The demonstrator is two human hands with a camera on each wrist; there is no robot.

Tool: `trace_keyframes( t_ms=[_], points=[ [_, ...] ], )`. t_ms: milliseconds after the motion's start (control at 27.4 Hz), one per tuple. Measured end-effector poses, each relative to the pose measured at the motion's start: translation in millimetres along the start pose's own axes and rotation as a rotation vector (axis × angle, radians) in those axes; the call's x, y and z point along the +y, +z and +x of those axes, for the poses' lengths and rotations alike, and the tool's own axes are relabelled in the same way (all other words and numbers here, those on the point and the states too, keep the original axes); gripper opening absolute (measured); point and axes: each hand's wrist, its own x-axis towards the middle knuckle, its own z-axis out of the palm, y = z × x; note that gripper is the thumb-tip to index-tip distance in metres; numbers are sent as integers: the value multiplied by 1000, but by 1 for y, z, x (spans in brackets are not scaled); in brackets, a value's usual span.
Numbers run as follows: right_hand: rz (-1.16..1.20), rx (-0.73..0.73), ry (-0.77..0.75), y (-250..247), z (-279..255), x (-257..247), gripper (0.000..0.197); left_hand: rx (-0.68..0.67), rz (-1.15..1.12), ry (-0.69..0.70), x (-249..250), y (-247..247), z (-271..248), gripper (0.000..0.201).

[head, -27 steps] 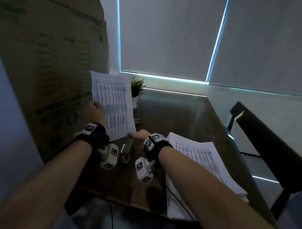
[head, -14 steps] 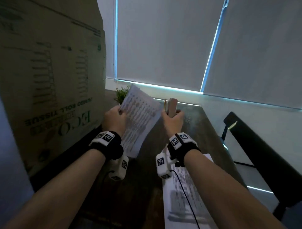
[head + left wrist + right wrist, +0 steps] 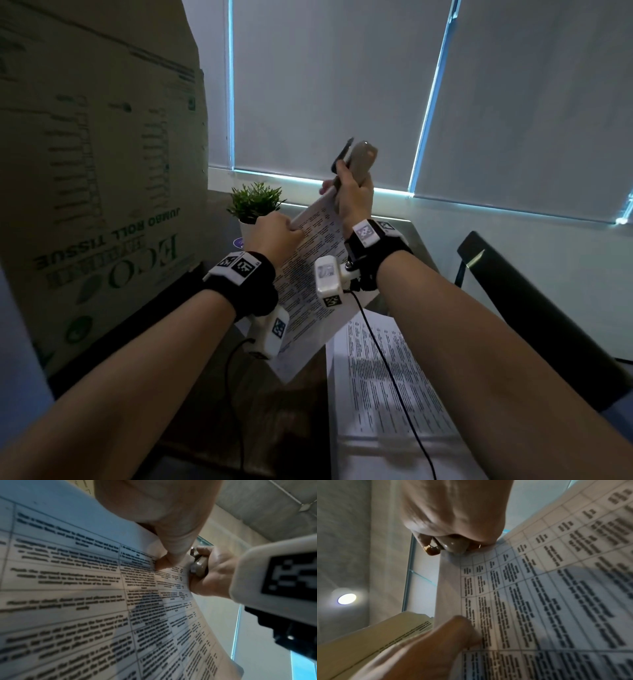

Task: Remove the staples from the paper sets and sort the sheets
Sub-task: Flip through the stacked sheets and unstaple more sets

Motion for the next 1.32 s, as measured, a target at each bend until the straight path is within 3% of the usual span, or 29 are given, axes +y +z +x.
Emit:
trace_keyframes(
  t_ms=[292, 402, 548, 841, 914, 987, 1097, 1206, 1316],
  points=[
    [-118, 76, -33, 11, 3, -10, 43, 52, -16, 32, 4, 2, -9, 24],
    [-71, 5, -79, 18, -3, -14, 41, 45, -27, 49, 3, 0, -10, 25],
    [-121, 25, -129, 20, -8, -19, 41, 65, -18, 54, 5, 0, -14, 24],
    [-138, 3, -106, 25, -7, -19, 45, 99, 56, 88, 5, -1, -25, 25],
    [-142, -17, -57, 27, -11, -12, 42, 58, 0, 16, -3, 1, -23, 28],
    [-156, 58, -43, 26, -11, 0, 39, -19, -73, -96, -27, 10, -15, 28],
    [-183, 143, 61, 7, -9, 24, 51, -56, -176, -342, -87, 23, -13, 32],
    [-191, 117, 322, -44, 5, 70, 53, -153, 21, -527, -133, 34, -25, 40],
    [-13, 164, 535, -106, -13, 92, 31, -229, 252, -568, -148, 38, -30, 46]
  ],
)
